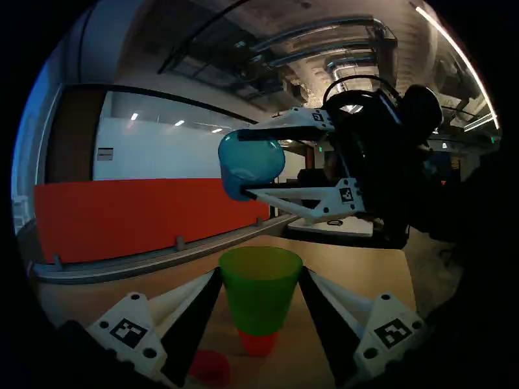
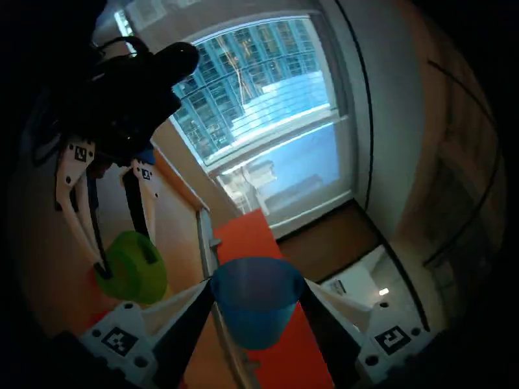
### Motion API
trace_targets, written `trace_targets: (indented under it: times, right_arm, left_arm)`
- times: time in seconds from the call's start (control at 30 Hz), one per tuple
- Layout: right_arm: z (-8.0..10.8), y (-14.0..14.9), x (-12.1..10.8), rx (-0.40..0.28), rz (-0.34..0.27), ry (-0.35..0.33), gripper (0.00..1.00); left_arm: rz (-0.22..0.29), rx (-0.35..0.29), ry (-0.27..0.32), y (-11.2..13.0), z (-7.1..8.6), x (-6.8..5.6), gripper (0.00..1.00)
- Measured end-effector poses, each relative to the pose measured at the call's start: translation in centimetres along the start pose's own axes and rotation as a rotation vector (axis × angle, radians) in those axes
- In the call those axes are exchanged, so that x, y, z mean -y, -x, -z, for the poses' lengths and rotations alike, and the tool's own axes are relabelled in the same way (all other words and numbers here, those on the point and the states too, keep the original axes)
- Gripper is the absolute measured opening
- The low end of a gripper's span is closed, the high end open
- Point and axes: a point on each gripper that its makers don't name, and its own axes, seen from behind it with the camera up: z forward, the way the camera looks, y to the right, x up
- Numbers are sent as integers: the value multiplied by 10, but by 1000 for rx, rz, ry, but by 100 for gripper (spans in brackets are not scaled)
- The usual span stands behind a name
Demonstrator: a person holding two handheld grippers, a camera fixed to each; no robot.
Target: Pour water
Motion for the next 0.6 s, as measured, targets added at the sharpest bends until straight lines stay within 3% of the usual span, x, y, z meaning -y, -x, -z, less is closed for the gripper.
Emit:
trace_targets:
  times: [0.6]
  right_arm:
    - [16,-16,22,-24,-650,-54,91]
  left_arm:
    - [-8,-3,-13,-5,4,3,85]
